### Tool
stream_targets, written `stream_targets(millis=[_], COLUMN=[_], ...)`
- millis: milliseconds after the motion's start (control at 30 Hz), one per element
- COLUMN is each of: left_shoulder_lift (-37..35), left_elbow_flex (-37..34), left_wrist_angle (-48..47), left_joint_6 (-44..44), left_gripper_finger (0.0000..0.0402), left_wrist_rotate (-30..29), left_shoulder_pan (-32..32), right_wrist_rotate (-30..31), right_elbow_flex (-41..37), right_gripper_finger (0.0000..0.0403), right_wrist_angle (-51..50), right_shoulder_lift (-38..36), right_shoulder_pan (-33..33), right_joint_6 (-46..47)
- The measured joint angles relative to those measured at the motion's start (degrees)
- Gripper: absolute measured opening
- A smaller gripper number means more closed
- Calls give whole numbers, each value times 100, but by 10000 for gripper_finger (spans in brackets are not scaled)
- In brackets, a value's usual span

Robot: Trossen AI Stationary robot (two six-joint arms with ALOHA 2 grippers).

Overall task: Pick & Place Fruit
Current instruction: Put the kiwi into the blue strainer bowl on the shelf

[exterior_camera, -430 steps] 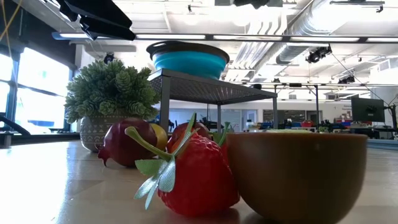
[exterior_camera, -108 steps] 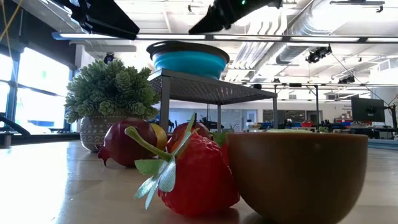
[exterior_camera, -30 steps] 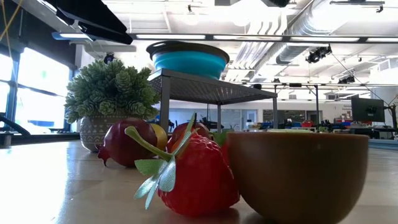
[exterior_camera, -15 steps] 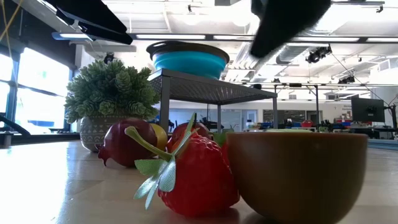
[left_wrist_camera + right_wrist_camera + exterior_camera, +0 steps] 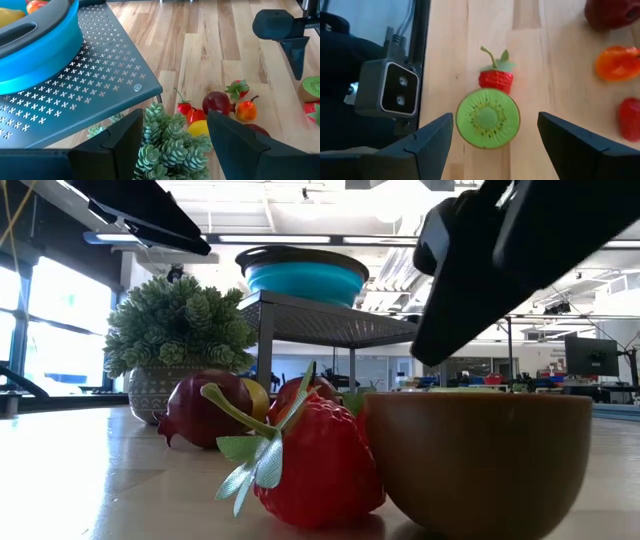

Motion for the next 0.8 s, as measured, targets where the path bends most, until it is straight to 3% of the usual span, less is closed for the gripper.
stream_targets(millis=[467,800], left_shoulder_lift=[0,-2], left_elbow_flex=[0,0], left_wrist_angle=[-12,-30], left_joint_6=[0,-2], left_gripper_finger=[218,218], left_wrist_rotate=[0,0], left_shoulder_pan=[0,0], right_wrist_rotate=[39,-115], right_elbow_flex=[-115,-120], right_gripper_finger=[300,315], right_wrist_angle=[385,813], right_shoulder_lift=[17,552], right_shoulder_pan=[0,16], right_joint_6=[-300,-423])
